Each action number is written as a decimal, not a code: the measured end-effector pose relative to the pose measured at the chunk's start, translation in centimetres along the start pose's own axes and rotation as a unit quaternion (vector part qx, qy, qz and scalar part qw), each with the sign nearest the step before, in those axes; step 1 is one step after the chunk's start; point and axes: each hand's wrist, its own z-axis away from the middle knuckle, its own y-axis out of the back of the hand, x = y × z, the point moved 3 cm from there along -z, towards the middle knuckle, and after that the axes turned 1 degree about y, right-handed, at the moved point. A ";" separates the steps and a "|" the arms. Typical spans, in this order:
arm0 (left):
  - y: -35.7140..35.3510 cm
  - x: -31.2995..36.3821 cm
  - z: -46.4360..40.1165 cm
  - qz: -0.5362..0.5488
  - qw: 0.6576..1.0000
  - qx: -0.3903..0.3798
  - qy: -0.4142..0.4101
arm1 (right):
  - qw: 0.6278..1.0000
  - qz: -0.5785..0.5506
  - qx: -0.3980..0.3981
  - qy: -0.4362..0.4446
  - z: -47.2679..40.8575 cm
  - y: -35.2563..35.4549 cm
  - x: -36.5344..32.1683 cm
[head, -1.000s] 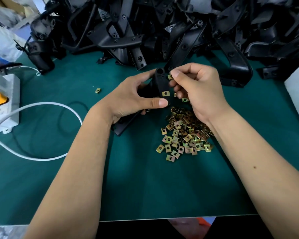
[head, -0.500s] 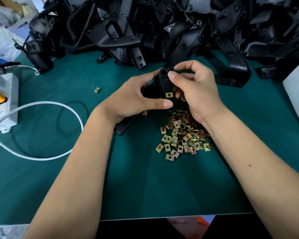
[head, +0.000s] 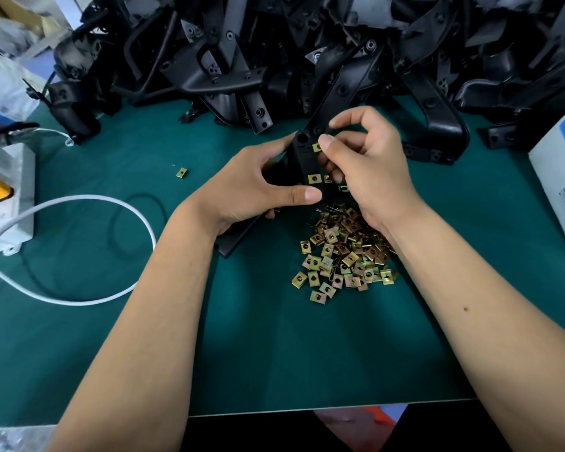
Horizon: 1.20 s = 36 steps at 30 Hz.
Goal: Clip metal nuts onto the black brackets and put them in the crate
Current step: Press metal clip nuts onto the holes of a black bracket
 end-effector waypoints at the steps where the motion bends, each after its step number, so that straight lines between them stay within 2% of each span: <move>1: -0.1 0.0 0.0 -0.004 1.000 0.001 -0.001 | 1.000 0.006 0.000 0.005 0.0 0.0 0.0; 6: -0.4 0.1 -0.2 -0.029 1.000 0.010 0.001 | 1.000 0.016 0.009 0.022 0.2 -0.4 0.1; 12: -0.3 0.0 -0.1 -0.015 1.000 0.002 0.003 | 0.998 -0.012 -0.065 0.013 0.0 -0.2 -0.2; 17: -0.1 -0.1 -0.1 0.002 1.000 0.011 0.012 | 1.000 -0.016 -0.025 -0.004 -0.3 0.4 0.2; 20: 0.3 -0.2 -0.1 0.008 0.999 0.026 0.019 | 1.000 -0.007 -0.029 -0.005 -0.6 0.8 0.2; 25: 0.0 0.0 -0.2 -0.014 1.000 0.024 0.010 | 0.999 -0.030 -0.030 -0.011 -0.5 0.3 0.4; 32: -0.2 0.1 -0.3 -0.036 0.999 0.024 0.009 | 1.000 -0.006 -0.016 -0.010 -0.3 0.4 0.2; 36: -0.2 0.0 -0.4 -0.050 0.998 0.029 0.010 | 1.000 0.011 0.024 0.004 -0.1 0.1 0.1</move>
